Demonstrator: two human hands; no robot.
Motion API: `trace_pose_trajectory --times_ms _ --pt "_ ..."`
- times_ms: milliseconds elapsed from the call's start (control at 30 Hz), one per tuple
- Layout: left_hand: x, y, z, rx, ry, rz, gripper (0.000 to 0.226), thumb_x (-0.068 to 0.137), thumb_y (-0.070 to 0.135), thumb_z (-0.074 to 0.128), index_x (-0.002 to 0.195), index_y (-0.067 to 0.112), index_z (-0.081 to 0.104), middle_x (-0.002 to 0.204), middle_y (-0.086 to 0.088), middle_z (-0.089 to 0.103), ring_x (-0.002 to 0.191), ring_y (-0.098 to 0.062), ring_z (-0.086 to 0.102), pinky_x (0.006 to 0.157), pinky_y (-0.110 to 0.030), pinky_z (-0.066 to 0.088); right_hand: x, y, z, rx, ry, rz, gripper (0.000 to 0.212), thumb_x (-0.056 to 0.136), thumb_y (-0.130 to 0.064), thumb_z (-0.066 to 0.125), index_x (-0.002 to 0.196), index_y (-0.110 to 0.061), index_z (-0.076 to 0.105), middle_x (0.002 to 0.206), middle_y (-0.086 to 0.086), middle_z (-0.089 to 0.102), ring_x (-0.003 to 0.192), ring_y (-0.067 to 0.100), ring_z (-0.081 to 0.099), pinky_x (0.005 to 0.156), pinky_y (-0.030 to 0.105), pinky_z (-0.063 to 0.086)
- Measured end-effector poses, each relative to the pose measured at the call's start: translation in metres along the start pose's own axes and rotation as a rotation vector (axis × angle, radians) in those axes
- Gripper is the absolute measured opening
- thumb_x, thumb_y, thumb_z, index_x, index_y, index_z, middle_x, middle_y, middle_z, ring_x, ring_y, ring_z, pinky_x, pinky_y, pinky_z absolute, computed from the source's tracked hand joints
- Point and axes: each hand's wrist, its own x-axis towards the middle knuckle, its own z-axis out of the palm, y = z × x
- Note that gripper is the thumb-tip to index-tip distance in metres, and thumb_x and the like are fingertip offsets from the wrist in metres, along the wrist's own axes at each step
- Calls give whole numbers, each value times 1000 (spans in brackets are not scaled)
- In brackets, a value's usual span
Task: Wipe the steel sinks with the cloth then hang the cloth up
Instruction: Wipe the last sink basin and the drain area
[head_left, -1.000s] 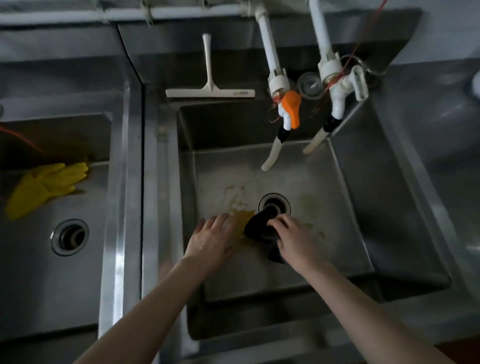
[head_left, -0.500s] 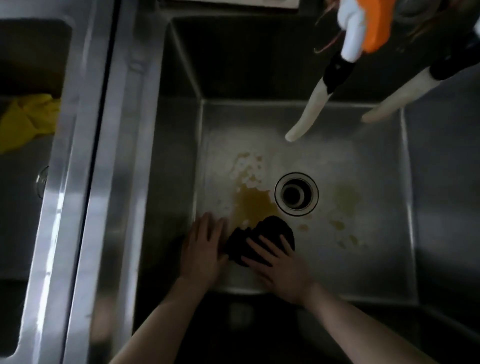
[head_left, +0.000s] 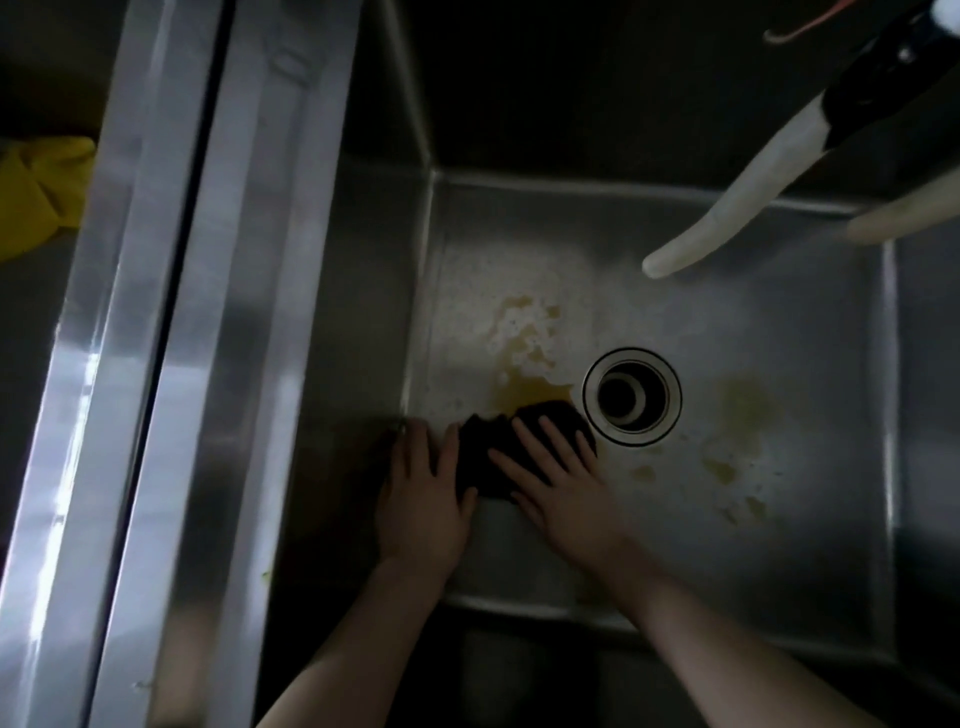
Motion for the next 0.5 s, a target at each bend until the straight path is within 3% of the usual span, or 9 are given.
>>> trace_pose_trajectory --times_ms 100,200,300,400,500 --pt "7 8 -7 -4 85 39 70 85 36 60 146 20 30 151 -18 30 137 -37 30 103 -44 39 30 -1 -7 37 -3 148 51 95 -44 36 145 -40 29 155 2 28 142 29 25 109 56 29" --pt "11 12 -26 15 126 120 69 88 34 56 148 21 25 154 -17 24 141 -35 24 110 -44 30 30 -9 -4 51 15 191 52 94 -43 35 146 -38 28 156 2 27 143 31 23 111 56 26" --pt "12 13 -50 97 128 189 70 90 35 52 149 23 18 157 -16 15 144 -33 12 115 -46 21 -8 -15 5 18 -6 3 52 94 -43 38 145 -38 30 156 1 27 143 31 22 109 57 29" --pt "17 15 -80 254 108 273 71 92 37 47 150 24 8 158 -16 5 146 -32 0 116 -49 9 -47 -12 7 -38 -60 -179 53 91 -42 43 143 -41 33 155 -1 29 143 26 21 111 50 22" --pt "28 20 -128 424 121 354 73 94 39 42 150 24 -3 158 -15 -7 145 -32 -12 116 -50 -5 -46 -5 4 -32 -90 -138 54 92 -41 43 145 -42 30 156 -2 26 144 23 18 114 45 15"
